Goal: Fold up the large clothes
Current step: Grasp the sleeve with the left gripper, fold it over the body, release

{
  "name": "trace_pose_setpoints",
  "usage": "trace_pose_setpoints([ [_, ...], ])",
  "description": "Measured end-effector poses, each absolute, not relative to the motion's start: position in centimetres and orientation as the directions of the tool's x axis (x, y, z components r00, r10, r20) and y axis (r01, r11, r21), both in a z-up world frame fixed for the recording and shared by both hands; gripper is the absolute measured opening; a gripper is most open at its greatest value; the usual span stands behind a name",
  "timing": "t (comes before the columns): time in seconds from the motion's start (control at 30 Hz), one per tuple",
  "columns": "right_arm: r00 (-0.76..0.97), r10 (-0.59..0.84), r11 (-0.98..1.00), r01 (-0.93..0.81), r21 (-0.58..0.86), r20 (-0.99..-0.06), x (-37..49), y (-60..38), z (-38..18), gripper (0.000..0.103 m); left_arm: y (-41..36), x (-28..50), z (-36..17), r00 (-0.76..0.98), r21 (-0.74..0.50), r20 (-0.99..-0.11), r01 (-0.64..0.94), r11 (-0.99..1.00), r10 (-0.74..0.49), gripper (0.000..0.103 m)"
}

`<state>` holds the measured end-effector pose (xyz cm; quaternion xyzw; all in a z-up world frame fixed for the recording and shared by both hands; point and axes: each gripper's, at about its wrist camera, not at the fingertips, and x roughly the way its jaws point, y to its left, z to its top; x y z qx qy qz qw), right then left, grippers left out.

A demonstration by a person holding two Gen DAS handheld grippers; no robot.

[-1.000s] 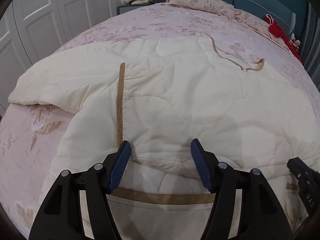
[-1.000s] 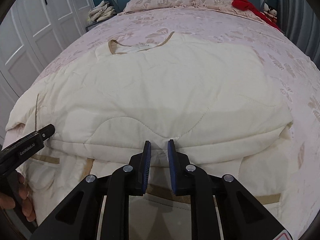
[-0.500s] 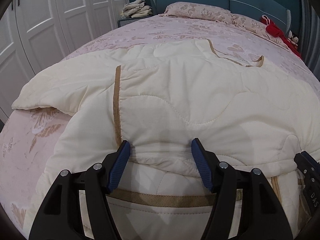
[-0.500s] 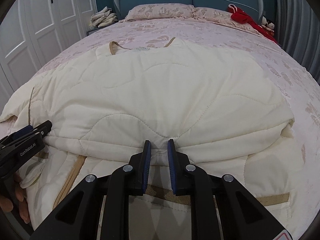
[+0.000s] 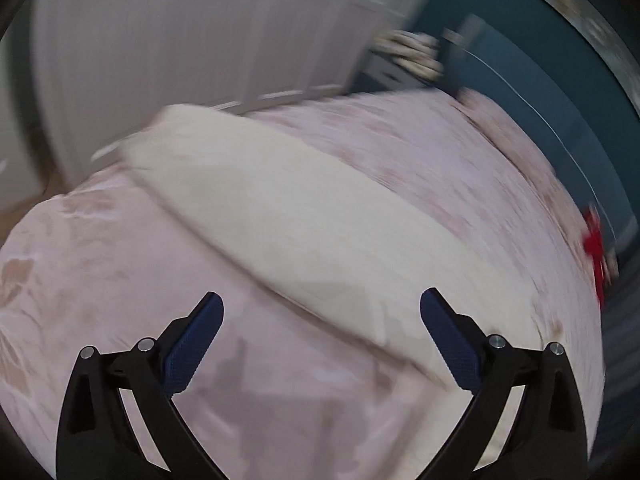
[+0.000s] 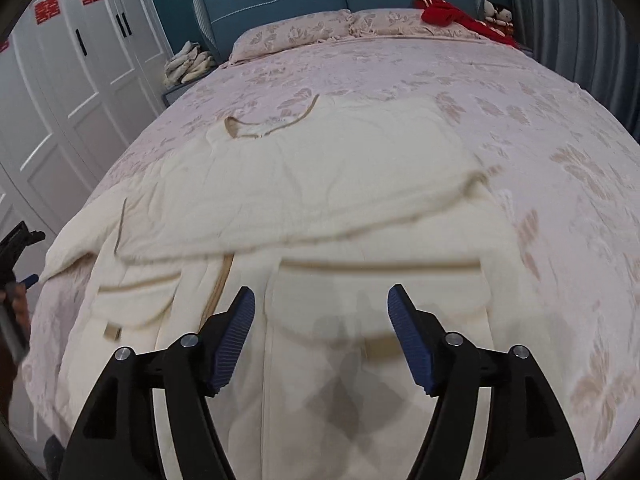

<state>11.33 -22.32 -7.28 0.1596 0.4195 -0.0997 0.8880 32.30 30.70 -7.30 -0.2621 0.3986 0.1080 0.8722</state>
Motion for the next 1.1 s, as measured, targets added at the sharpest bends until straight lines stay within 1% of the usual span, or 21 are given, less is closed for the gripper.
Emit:
trace_pose_setpoints([
  [0.07,0.596,-0.022,0.917,0.332,0.221,-0.802,9.5,-21.9,-7.5,0.068,36.7,33.3,-8.8,0.636,-0.416,-0.772,-0.504,0.757,-0.001,0.093],
  [0.1,0.585,-0.01,0.91,0.341,0.235,-0.811,8.7,-21.7,-7.7,0.068,38.8,33.7,-9.6,0.625,-0.436,-0.781,-0.539,0.721,-0.006,0.089],
  [0.13,0.577,-0.003,0.906,0.347,0.242,-0.817,8.4,-21.5,-7.8,0.068,41.5,34.1,-10.7,0.61,-0.462,-0.792,-0.582,0.669,-0.016,0.087],
  [0.17,0.563,0.003,0.902,0.355,0.245,-0.827,7.7,-21.2,-8.1,0.068,42.9,34.2,-11.5,0.601,-0.477,-0.799,-0.607,0.636,-0.026,0.087],
  [0.2,0.545,0.009,0.902,0.358,0.243,-0.839,7.1,-20.6,-8.4,0.068,44.3,34.3,-12.4,0.594,-0.499,-0.803,-0.631,0.595,-0.044,0.084],
  [0.27,0.522,0.012,0.914,0.34,0.222,-0.853,6.5,-19.4,-8.6,0.068,45.8,34.5,-13.4,0.617,-0.55,-0.784,-0.639,0.538,-0.068,0.081],
  [0.3,0.517,0.01,0.92,0.332,0.211,-0.856,6.3,-19.0,-8.8,0.068,45.9,34.6,-13.3,0.626,-0.554,-0.778,-0.638,0.534,-0.06,0.081],
  [0.33,0.51,0.008,0.928,0.316,0.196,-0.86,6.1,-18.3,-8.8,0.068,45.8,35.0,-13.1,0.623,-0.544,-0.781,-0.638,0.545,-0.051,0.078],
  [0.37,0.506,0.008,0.933,0.306,0.189,-0.863,5.9,-17.9,-8.8,0.068,45.5,35.5,-12.8,0.62,-0.528,-0.783,-0.627,0.573,-0.044,0.071],
  [0.43,0.496,0.019,0.941,0.283,0.182,-0.868,5.5,-16.9,-8.8,0.068,44.5,36.9,-12.5,0.605,-0.516,-0.792,-0.589,0.622,-0.084,0.026],
  [0.47,0.494,0.022,0.946,0.271,0.179,-0.869,5.5,-16.4,-8.7,0.068,44.2,37.3,-12.6,0.597,-0.514,-0.797,-0.584,0.628,-0.097,0.016],
  [0.5,0.496,0.022,0.949,0.262,0.174,-0.868,5.4,-16.2,-8.6,0.068,43.7,37.4,-12.1,0.597,-0.509,-0.797,-0.58,0.637,-0.092,0.009],
  [0.57,0.504,0.022,0.955,0.245,0.167,-0.863,5.1,-15.9,-8.3,0.068,42.6,37.8,-9.5,0.636,-0.508,-0.768,-0.54,0.671,-0.07,0.007],
  [0.63,0.517,0.02,0.958,0.236,0.164,-0.856,4.9,-15.9,-7.9,0.068,40.5,38.1,-6.5,0.678,-0.518,-0.73,-0.471,0.714,-0.082,0.006],
  [0.67,0.524,0.022,0.958,0.233,0.168,-0.851,4.8,-15.9,-7.8,0.068,38.5,38.2,-3.9,0.706,-0.511,-0.703,-0.417,0.752,-0.086,0.006],
  [0.77,0.546,0.035,0.952,0.237,0.194,-0.837,4.5,-16.6,-7.3,0.068,30.9,37.9,3.6,0.78,-0.46,-0.615,-0.232,0.857,-0.119,0.005],
  [0.83,0.559,0.038,0.946,0.246,0.209,-0.828,4.5,-16.9,-7.1,0.068,24.8,37.0,7.8,0.809,-0.415,-0.561,-0.095,0.905,-0.173,0.005],
  [0.9,0.575,0.042,0.939,0.256,0.228,-0.817,4.1,-17.6,-6.7,0.068,16.7,35.5,11.4,0.817,-0.355,-0.516,0.072,0.932,-0.26,0.006],
  [1.0,0.594,0.034,0.933,0.269,0.238,-0.804,3.3,-18.6,-6.3,0.068,6.7,33.1,12.7,0.772,-0.309,-0.51,0.248,0.918,-0.38,0.006],
  [1.07,0.599,0.024,0.93,0.281,0.238,-0.801,2.6,-19.5,-6.3,0.068,-0.1,31.4,11.3,0.721,-0.267,-0.548,0.33,0.906,-0.424,0.007],
  [1.1,0.6,0.02,0.928,0.287,0.238,-0.8,2.3,-19.8,-6.2,0.068,-2.7,30.7,10.1,0.695,-0.258,-0.573,0.35,0.9,-0.435,0.01],
])
